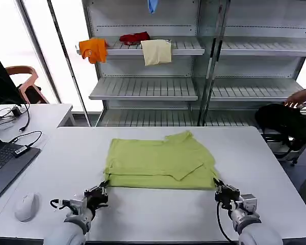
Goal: Fold and organize the clothes.
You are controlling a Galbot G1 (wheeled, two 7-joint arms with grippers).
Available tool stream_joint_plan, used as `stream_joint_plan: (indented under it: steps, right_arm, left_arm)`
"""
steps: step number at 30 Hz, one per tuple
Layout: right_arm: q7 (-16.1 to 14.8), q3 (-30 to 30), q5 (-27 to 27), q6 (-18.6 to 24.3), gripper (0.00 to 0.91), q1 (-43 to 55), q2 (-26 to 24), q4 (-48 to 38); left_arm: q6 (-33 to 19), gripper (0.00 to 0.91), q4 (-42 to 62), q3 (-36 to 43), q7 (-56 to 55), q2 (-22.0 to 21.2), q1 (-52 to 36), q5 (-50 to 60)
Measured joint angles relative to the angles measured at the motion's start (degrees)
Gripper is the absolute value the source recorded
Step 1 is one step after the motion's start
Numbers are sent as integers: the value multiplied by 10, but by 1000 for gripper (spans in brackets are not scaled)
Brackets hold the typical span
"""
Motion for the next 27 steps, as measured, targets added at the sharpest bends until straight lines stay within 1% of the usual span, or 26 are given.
stream_joint_plan:
  steps: [9, 14, 15, 16, 17, 22, 27]
  right_arm:
    - [29, -17, -2, 1, 0, -105, 4, 78]
    - [44, -26, -3, 1, 0, -150, 7, 107]
    - [46, -27, -3, 1, 131, -156, 8, 111]
    - [49, -28, -3, 1, 715, -162, 8, 115]
    - [52, -30, -4, 1, 907, -168, 10, 118]
    - [68, -31, -9, 2, 907, -186, 13, 131]
    - [75, -27, -14, 2, 907, -198, 13, 150]
  left_arm:
    - [-2, 0, -106, -68, 2, -4, 147, -26]
    - [-2, 0, -136, -100, -3, -7, 202, -34]
    - [-2, 20, -140, -104, -5, -7, 209, -35]
    - [-2, 393, -143, -108, -5, -7, 216, -36]
    - [-2, 907, -147, -112, -6, -8, 223, -36]
    - [-2, 907, -163, -121, -18, -13, 245, -35]
    - [-2, 907, -181, -126, -32, -18, 261, -34]
